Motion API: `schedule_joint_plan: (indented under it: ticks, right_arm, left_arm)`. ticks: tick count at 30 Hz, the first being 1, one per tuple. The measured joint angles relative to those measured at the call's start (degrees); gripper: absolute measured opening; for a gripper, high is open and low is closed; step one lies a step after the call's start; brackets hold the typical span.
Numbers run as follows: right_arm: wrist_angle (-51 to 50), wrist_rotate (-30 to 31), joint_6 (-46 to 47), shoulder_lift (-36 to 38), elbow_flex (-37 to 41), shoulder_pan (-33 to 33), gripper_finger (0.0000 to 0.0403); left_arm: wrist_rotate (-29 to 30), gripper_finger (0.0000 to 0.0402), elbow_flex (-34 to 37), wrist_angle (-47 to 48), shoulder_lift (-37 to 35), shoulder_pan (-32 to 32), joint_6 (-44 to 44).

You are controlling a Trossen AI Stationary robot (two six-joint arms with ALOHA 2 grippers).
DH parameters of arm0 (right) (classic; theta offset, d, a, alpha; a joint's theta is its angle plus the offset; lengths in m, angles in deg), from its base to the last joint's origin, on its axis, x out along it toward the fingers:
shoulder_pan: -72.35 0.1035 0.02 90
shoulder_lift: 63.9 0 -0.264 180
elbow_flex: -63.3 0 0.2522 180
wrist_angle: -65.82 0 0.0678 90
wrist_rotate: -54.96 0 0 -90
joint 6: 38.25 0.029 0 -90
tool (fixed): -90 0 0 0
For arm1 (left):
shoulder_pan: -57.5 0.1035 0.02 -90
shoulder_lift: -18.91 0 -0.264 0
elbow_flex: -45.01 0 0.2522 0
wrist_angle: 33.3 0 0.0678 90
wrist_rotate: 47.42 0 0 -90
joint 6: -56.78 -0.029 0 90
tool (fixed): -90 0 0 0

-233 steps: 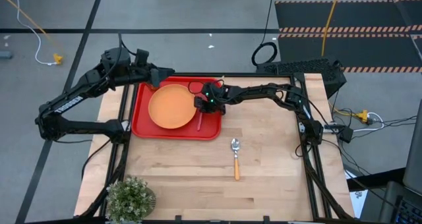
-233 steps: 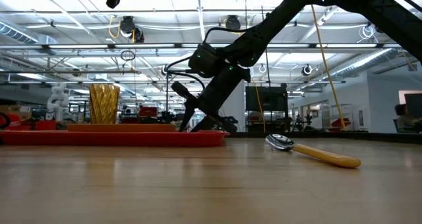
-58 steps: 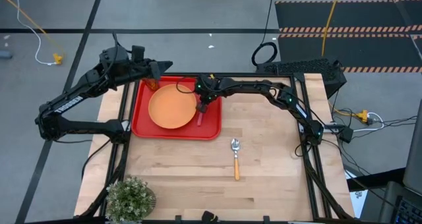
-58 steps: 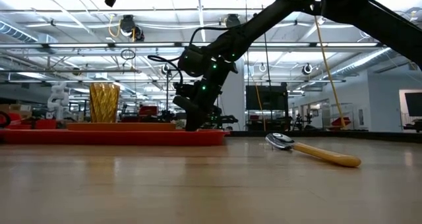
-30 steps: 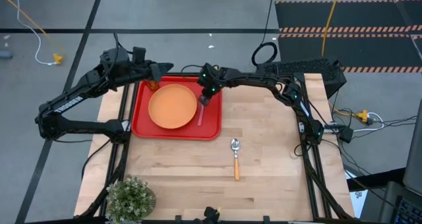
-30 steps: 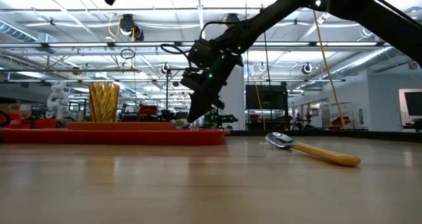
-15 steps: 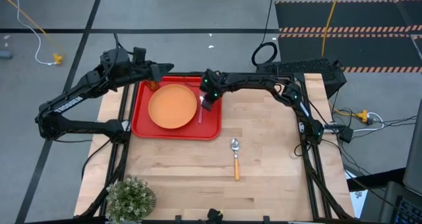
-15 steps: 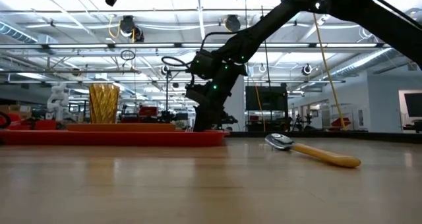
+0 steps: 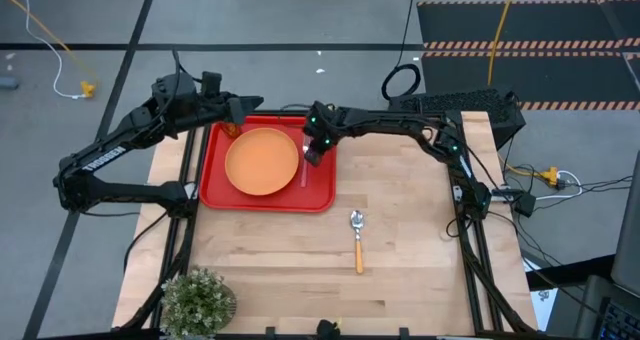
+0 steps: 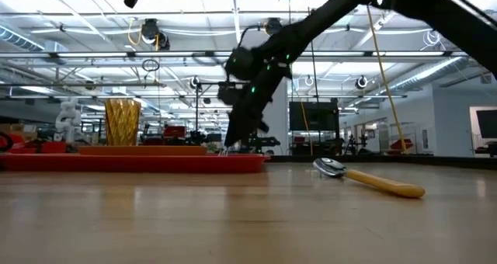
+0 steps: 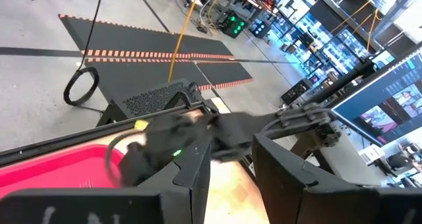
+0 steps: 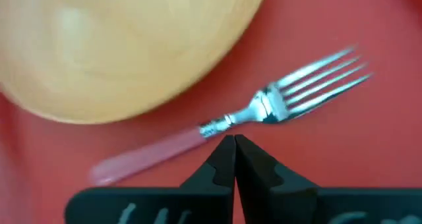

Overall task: Pick and place plate/cup/fork/spoon on tray
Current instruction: Put the pink fork on the red serving tray to the right of the orange plate

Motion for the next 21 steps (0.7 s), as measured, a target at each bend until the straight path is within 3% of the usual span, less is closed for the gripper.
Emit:
schedule_joint_plan:
  ticks: [10,15,21]
  right_arm:
    - [-9.16,0.02,4.69,11.87,-0.11,0.00,0.0000]
    - [-17.99,0.63,15.36,16.82,-0.07,0.87,0.0000]
    - [-27.98,6.71,27.55,23.70,-0.09,4.36,0.0011]
  left_arm:
    - [0.55,0.0113,-0.01,1.22,0.00,0.11,-6.71]
    - [0.60,0.0113,-0.01,5.76,0.00,0.17,-7.76]
    - [-0.82,0.0113,-0.01,12.13,0.00,-0.25,-10.58]
